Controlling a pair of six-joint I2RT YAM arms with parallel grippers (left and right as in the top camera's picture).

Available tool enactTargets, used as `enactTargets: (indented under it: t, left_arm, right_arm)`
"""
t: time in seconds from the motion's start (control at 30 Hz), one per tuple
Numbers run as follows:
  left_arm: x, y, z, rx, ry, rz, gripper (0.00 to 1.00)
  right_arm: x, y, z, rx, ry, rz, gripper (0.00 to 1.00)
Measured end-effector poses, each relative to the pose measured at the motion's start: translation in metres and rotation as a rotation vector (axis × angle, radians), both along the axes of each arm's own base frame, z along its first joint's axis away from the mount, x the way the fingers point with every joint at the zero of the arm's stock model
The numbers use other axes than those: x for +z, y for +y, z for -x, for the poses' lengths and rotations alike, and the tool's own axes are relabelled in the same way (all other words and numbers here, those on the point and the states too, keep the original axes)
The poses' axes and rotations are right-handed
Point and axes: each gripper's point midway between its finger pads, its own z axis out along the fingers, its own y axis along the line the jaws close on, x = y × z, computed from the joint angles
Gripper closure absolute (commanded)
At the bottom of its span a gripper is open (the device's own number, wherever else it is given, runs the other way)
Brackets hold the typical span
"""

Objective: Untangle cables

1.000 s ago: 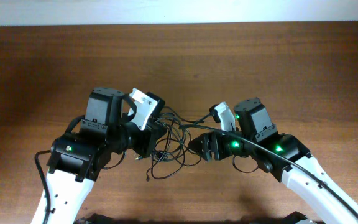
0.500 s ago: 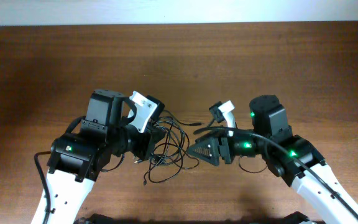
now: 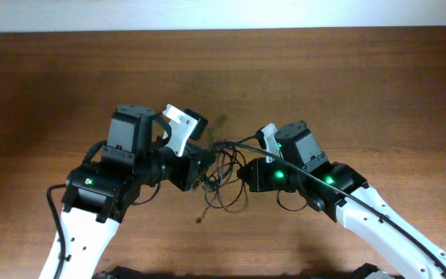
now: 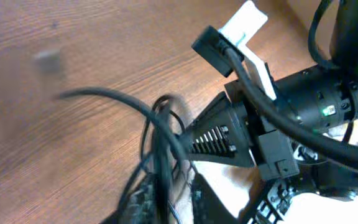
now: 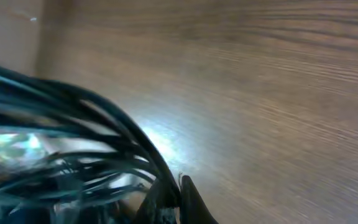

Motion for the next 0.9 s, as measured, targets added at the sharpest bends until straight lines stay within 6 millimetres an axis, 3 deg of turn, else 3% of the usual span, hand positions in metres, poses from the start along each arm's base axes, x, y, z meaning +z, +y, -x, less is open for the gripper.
enactTargets:
  t: [0.03,0.07,0.13,0.23,0.27,0.3,0.33,0.43,0.5,0.57,0.6,0.7,0.77,0.9]
  left_arm:
    - [0.000,0.001,-0.001,0.005,0.000,-0.001,0.10]
    - [0.000,0.001,-0.001,0.006,-0.001,-0.003,0.01]
    - [-0.004,0.006,-0.002,0.029,0.002,-0.032,0.01]
    - [-0.011,0.014,-0.004,0.066,0.013,-0.078,0.01]
    - [-0.012,0.015,-0.004,0.080,0.023,-0.081,0.01]
    - [-0.013,0.016,-0.004,0.094,0.036,-0.079,0.01]
    - [-0.015,0.016,-0.005,0.107,0.057,-0.076,0.01]
    - [-0.038,0.013,-0.014,0.154,0.182,-0.079,0.01]
    - [-0.065,0.011,-0.019,0.184,0.310,-0.100,0.01]
    - [-0.078,0.009,-0.023,0.189,0.358,-0.110,0.02]
    - [-0.087,0.008,-0.027,0.200,0.389,-0.113,0.12]
    - [-0.124,0.005,-0.035,0.273,0.555,-0.129,0.22]
    - [-0.156,0.004,-0.037,0.318,0.672,-0.156,0.36]
    - [-0.204,0.009,-0.042,0.375,0.757,-0.253,0.30]
  right_arm:
    - [-0.003,-0.003,-0.002,-0.014,-0.001,0.017,0.96]
    - [-0.006,-0.007,-0.003,-0.030,-0.001,0.039,0.96]
    - [-0.009,-0.011,-0.005,-0.047,-0.003,0.064,0.95]
    - [-0.010,-0.014,-0.007,-0.053,-0.011,0.074,0.76]
    - [-0.008,-0.019,-0.010,-0.065,-0.019,0.076,0.52]
    - [-0.007,-0.025,-0.011,-0.082,-0.014,0.081,0.06]
    - [-0.012,-0.034,-0.010,-0.106,0.006,0.112,0.01]
    - [-0.027,-0.066,-0.013,-0.193,0.038,0.224,0.02]
    - [-0.037,-0.101,-0.014,-0.288,0.105,0.303,0.01]
    - [-0.039,-0.118,-0.013,-0.334,0.142,0.330,0.01]
    - [-0.037,-0.122,-0.016,-0.349,0.141,0.330,0.01]
    - [-0.036,-0.123,-0.016,-0.351,0.140,0.333,0.01]
    - [-0.036,-0.122,-0.015,-0.348,0.145,0.330,0.01]
    - [-0.038,-0.122,-0.010,-0.340,0.166,0.333,0.02]
